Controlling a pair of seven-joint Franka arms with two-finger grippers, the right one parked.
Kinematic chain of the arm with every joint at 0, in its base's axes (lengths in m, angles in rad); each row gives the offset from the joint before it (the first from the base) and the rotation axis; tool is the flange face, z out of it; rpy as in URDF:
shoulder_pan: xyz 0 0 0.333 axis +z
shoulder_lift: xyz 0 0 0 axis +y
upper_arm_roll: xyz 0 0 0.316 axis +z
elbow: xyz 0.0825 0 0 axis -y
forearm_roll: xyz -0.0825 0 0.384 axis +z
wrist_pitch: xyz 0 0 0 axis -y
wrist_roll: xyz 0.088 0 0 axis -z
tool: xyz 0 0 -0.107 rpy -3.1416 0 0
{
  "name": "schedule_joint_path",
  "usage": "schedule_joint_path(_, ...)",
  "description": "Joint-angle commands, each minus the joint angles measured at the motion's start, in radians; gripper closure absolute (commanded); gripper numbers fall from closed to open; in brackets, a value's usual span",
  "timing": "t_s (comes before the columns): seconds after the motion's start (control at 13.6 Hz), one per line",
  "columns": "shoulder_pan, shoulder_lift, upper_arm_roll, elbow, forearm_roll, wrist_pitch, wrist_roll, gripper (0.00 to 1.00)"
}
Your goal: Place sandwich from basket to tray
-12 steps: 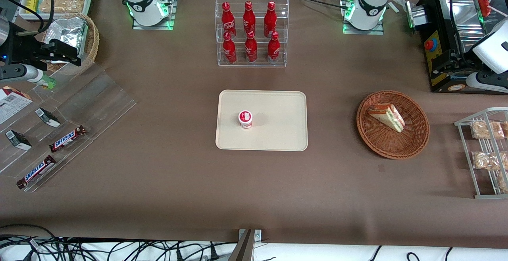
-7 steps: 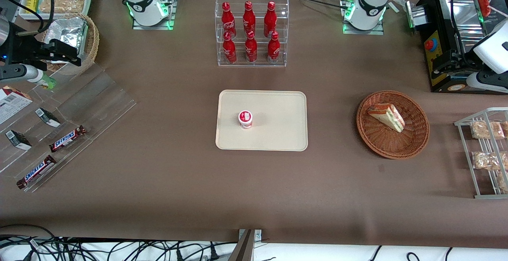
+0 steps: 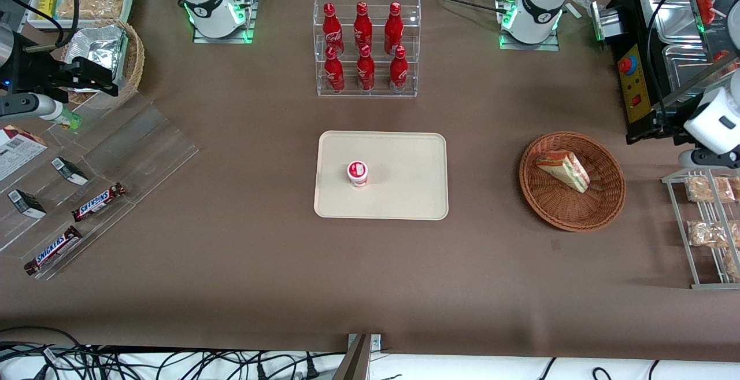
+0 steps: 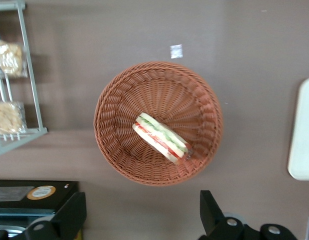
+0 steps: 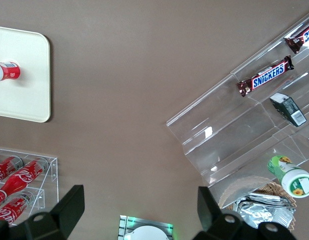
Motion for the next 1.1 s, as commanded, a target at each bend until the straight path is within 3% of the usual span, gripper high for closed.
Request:
schedule_joint_path(0.0, 0.0, -0.046, -0.007, -0.146, 0.05, 0.117, -0.131, 0.0)
schedule_joint_path(0.74, -0.009, -0.066, -0.055, -0.503, 0.062, 0.505, -0.757, 0.0)
schedule_joint_path(1.03, -0.011, -0.033, -0.063, -0.563, 0.146, 0.619, -0.958, 0.0)
